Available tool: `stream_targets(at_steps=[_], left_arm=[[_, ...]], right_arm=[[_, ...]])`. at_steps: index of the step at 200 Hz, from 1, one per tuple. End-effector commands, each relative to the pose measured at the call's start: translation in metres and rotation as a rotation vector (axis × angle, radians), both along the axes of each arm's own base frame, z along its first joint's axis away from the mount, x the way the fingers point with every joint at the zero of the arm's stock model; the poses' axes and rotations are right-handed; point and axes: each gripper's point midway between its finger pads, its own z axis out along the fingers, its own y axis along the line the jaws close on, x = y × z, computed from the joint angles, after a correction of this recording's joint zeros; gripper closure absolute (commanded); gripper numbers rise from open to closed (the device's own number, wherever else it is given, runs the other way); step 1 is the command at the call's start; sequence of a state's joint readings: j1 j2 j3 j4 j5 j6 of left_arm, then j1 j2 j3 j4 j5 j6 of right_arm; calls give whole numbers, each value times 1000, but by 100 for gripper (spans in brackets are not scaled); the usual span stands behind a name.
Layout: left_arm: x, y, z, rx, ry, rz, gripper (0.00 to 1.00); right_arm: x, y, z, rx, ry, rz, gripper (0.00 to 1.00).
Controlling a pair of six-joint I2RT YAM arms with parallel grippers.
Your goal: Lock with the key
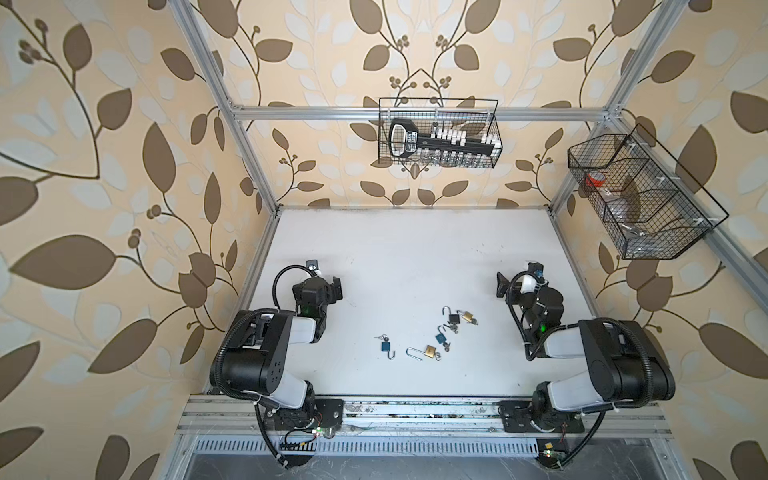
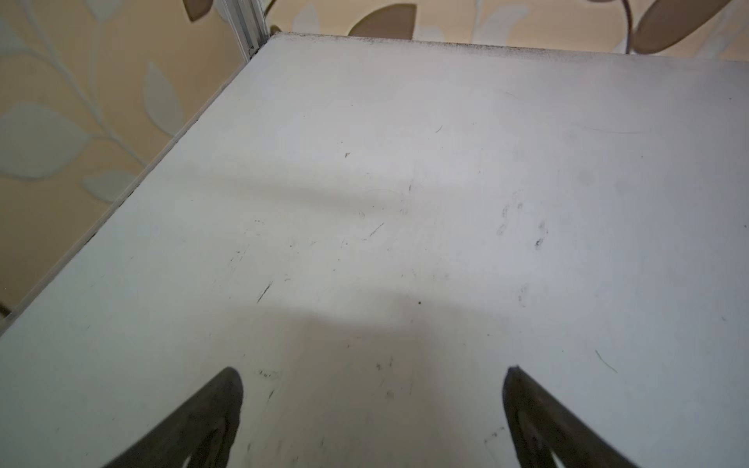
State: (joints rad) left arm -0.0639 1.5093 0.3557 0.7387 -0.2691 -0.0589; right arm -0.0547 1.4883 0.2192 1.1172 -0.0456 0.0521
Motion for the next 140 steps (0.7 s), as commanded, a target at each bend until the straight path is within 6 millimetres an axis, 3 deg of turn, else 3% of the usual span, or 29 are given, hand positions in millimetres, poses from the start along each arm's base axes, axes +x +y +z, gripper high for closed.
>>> stream_targets(at_steps=[1,140], left_arm=[[8,2,17,-2,-55,8,1],[8,3,16,-4,-54,10,1]], right_arm=[[7,3,6,-2,-17,14,1],[6,3,6,2,-17,16,1]])
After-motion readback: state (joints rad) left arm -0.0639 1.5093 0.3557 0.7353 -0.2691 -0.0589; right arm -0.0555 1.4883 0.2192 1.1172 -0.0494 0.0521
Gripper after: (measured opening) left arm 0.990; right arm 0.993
